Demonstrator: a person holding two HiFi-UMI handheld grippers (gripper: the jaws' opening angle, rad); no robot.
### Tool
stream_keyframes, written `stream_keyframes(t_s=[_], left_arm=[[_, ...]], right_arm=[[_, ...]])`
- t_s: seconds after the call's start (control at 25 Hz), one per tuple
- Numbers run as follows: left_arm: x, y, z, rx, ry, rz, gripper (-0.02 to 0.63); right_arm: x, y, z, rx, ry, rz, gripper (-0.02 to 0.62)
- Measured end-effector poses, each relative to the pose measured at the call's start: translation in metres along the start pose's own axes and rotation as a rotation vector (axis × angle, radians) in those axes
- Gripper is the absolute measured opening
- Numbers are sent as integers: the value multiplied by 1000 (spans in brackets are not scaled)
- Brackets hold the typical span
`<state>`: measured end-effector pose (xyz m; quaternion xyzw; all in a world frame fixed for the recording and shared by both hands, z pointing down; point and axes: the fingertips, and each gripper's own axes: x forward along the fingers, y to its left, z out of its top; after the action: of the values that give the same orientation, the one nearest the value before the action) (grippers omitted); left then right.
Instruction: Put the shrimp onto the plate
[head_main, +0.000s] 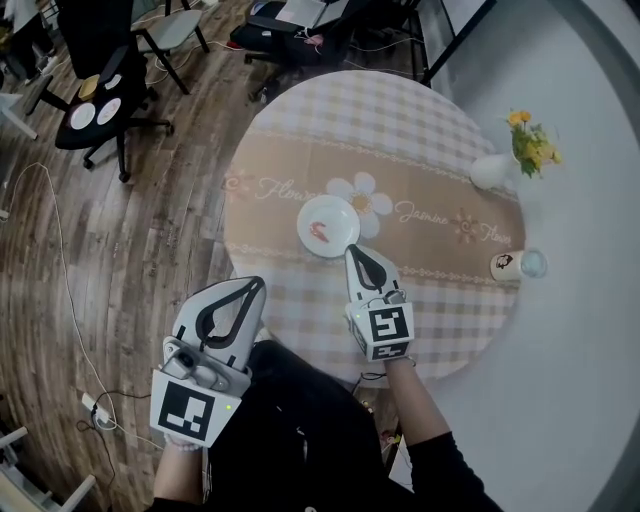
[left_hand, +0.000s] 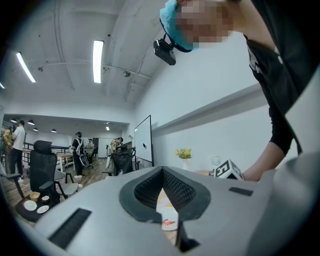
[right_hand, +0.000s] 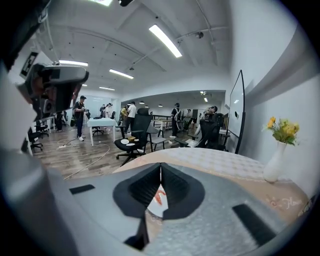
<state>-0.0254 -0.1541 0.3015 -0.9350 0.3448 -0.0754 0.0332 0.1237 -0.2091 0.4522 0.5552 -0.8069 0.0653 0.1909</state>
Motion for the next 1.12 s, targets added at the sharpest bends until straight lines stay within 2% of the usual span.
stream_keyframes(t_s=[0.24, 0.44, 0.6, 1.12], left_arm=[[3, -9, 9, 18, -14, -33, 0], [6, -18, 18, 40, -39, -63, 0], [9, -24, 26, 63, -55, -83, 0], [9, -26, 42, 76, -93, -82, 0]], right_arm=[[-29, 6, 36, -10, -94, -10, 2], [-55, 4, 66, -2, -157, -53, 2], [-78, 3, 85, -39, -208, -77, 2], [-134, 6, 136, -60, -343, -146, 2]])
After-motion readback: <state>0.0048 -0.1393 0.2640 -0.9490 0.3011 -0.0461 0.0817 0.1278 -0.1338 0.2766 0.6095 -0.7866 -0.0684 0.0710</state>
